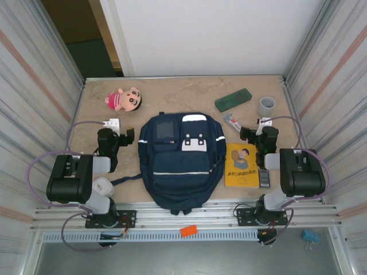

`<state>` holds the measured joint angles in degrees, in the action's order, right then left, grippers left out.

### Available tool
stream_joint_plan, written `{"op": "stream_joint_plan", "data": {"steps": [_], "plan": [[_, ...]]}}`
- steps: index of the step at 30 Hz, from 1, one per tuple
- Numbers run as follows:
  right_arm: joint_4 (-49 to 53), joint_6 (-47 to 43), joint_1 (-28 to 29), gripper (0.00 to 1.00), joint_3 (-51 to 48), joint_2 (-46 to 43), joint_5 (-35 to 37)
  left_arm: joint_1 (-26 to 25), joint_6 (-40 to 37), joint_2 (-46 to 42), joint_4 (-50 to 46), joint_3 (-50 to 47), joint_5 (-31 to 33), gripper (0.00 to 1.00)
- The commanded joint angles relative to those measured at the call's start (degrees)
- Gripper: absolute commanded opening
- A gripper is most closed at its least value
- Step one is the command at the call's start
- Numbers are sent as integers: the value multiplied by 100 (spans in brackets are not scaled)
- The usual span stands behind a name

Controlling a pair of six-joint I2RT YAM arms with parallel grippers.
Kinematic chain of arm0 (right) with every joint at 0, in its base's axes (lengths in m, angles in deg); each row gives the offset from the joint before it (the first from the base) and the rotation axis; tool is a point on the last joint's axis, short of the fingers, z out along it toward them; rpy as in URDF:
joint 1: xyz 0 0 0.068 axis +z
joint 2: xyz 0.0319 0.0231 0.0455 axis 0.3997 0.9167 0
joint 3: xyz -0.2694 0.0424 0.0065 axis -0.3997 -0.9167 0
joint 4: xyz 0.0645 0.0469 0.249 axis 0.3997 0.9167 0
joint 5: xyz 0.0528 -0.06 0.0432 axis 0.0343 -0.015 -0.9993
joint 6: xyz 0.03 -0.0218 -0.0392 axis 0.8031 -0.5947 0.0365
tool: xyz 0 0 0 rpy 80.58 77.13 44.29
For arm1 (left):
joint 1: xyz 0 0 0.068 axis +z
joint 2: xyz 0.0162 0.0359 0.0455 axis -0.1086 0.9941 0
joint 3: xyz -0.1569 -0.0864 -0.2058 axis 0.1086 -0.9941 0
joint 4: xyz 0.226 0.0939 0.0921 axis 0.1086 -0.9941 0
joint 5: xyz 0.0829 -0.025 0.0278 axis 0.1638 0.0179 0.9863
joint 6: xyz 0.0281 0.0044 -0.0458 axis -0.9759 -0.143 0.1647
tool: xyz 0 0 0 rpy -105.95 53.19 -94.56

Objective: Pack books, pencil case, and school supplies into a backpack

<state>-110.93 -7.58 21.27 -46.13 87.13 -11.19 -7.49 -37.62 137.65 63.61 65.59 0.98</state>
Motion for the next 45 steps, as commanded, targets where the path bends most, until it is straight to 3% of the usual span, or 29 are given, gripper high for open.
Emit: {"op": "stream_joint_plan", "data": {"steps": [1,5,8,12,15,20,24,28,31,37,45], "plan": [[384,306,-71,99,177,-325,291,-63,-125,-17,71,46,57,99],[634,390,-140,99,49,-908,390,-396,-340,-532,-275,24,580,99],[1790,622,-95,99,399,-1601,399,-566,-250,-1315,-1563,323,634,96],[3766,1199,-123,99,1347,-2326,-527,-665,675,-2330,-3281,805,90,87],[4864,1359,-123,99,1960,-2569,-1336,-1028,1337,-2855,-3953,942,-23,81],[5220,1818,28,97,1897,-2836,-2599,-2066,2285,-3177,-4787,1043,302,76],[5858,1833,500,87,1963,-2761,-2694,-2840,2930,-2984,-4856,848,361,71],[6364,1637,1389,77,1921,-2508,-2406,-3425,3380,-2399,-4623,644,566,69],[6321,2012,1819,72,1614,-2228,-2132,-3590,3583,-1862,-4356,559,443,67],[5187,2885,2301,67,851,-1431,-2531,-3758,3877,-785,-3626,541,273,61],[4539,3205,2973,58,1299,-120,-2480,-3908,4272,434,-2844,837,163,53]]}}
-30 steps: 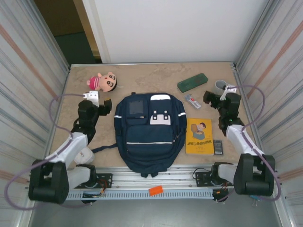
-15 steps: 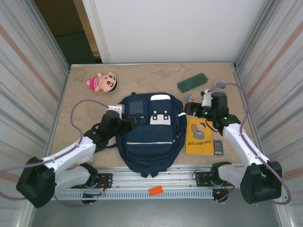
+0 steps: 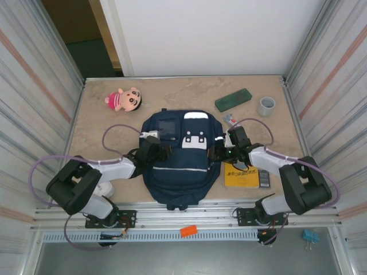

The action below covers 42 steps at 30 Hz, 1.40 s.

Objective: Pack books, pencil case, and school supplies into a backpack

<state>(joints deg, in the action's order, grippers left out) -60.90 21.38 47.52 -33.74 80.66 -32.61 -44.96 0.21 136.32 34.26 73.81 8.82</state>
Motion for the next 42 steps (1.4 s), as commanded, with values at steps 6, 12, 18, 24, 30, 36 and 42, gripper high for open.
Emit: {"op": "stream_joint_plan", "data": {"steps": [6,12,18,24,30,36,42], "plan": [[-989,527,460,56,537,1180,-374,-35,278,1049,-183,549,-531,51],[-1037,356,436,59,1388,1566,-181,828,96,872,-129,681,-880,55],[-337,11,27,74,1558,958,41,801,-1225,-550,-831,651,-702,68],[208,-301,-267,75,776,-344,68,-30,-3725,-1684,-1366,619,-990,71],[-22,-190,-260,75,-25,-1308,-26,-320,-5207,-1544,-1521,577,-1574,69],[328,-85,-266,74,-202,-1221,60,-773,-5946,-1162,-1376,604,-2220,70],[-280,345,-235,70,-635,-999,-484,-1235,-6518,-322,-1114,805,-2163,73]]}}
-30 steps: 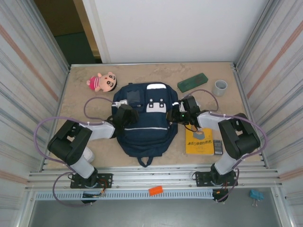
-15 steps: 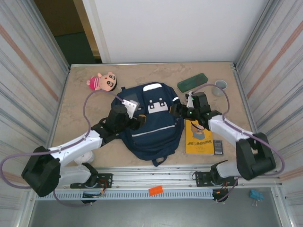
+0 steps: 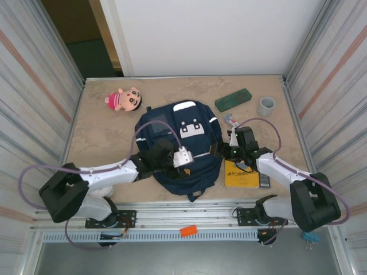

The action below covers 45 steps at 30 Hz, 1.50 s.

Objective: Pack books, pencil case, and school supplies into a backpack

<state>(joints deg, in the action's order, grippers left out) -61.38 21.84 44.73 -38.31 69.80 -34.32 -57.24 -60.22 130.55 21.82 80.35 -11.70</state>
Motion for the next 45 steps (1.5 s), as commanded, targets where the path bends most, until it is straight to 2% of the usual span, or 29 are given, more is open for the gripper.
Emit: {"op": "stream_joint_plan", "data": {"steps": [1,4,9,12,16,18,22,26,29,30,33,34,41,45], "plan": [[-336,380,73,70,-244,121,-352,-21,-469,390,103,226,-86,73],[-602,620,251,68,-410,228,-399,-69,-467,681,107,336,225,73],[-1195,1100,756,66,-572,415,-399,-74,-210,629,145,147,1232,73],[-1459,1258,1223,66,-496,486,-351,-76,-120,167,665,-321,1384,75],[-1647,1255,1638,67,-405,305,-286,-74,-148,-414,1097,-792,1412,82],[-1504,1180,1654,67,-372,33,-214,-68,-192,-569,980,-812,1293,85],[-562,728,1593,72,-237,-889,293,-82,-210,-572,537,-549,1227,90],[71,464,1215,73,-251,-1694,336,-88,-192,-81,308,-161,1393,92],[294,391,865,74,-368,-1979,203,-119,-219,448,313,137,1536,92],[307,399,766,74,-419,-2037,137,-128,-214,622,335,222,1603,89],[292,397,738,75,-499,-2092,144,-155,-138,954,360,373,1791,50],[299,357,776,76,-513,-2105,206,-156,-101,957,442,331,1815,41],[239,57,779,77,-671,-2272,414,-140,-518,-69,839,-303,1116,2],[96,-44,770,78,-731,-2356,386,284,-644,-956,176,-333,160,0]]}}
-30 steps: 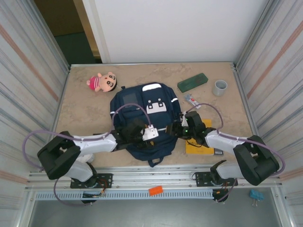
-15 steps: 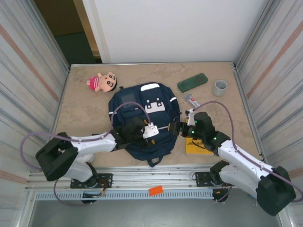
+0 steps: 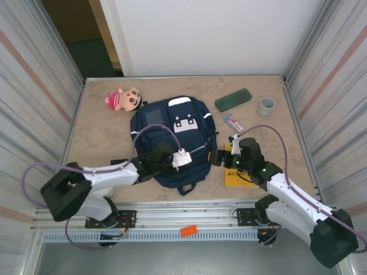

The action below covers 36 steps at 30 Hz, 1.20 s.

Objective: Pack books, pencil case, and school supplies into a backpack

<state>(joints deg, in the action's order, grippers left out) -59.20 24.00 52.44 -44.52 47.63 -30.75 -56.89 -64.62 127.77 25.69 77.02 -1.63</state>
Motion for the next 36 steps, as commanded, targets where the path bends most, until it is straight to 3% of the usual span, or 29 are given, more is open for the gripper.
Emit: {"op": "stream_joint_plan", "data": {"steps": [1,9,12,20,28,36], "plan": [[-153,-281,-6,78,-124,-173,30,377,-210,-879,-336,-28,-1072,0],[-356,-624,-31,77,-138,-444,-133,1461,-488,-2683,-1041,-401,-2650,0],[-487,-760,-41,76,-181,-537,-282,1532,-495,-3006,-837,-572,-2657,0],[-898,-1083,-328,75,-432,-699,-686,1689,-505,-2749,-1134,-324,-2910,0],[-1357,-1262,-761,70,-572,-71,-1324,2179,-297,-2760,-944,-287,-3338,0],[-1657,-1402,-832,70,-766,543,-881,2553,-158,-2861,-873,-170,-3544,0]]}}
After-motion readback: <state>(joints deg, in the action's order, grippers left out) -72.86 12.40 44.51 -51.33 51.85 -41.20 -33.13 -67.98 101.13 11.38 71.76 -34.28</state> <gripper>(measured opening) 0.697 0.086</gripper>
